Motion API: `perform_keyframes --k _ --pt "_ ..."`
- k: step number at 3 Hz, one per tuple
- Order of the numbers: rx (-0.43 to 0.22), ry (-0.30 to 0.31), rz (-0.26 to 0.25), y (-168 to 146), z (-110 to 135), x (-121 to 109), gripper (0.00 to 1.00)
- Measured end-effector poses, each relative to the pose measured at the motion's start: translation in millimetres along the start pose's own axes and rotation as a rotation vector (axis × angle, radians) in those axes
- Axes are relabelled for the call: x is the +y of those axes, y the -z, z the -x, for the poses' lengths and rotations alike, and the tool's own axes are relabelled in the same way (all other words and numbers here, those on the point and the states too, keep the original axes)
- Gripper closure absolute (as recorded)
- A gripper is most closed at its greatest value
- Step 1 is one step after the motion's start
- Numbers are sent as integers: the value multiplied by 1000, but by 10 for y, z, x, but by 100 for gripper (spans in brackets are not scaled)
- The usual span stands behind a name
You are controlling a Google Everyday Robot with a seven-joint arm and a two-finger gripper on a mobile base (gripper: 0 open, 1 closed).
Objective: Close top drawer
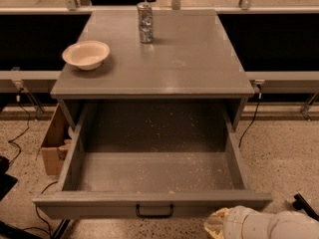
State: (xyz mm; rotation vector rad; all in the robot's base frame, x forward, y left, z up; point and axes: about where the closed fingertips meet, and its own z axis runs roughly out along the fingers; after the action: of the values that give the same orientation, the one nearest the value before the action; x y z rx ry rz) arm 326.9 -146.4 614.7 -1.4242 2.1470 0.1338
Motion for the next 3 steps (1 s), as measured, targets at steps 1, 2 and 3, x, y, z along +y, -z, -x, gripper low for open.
perform_keyframes --k 1,2,3 --pt "-13 8 -3 -182 85 -197 100" --pt "-35 22 -13 -373 242 -472 100" --pt "-35 22 -13 -372 241 -471 100"
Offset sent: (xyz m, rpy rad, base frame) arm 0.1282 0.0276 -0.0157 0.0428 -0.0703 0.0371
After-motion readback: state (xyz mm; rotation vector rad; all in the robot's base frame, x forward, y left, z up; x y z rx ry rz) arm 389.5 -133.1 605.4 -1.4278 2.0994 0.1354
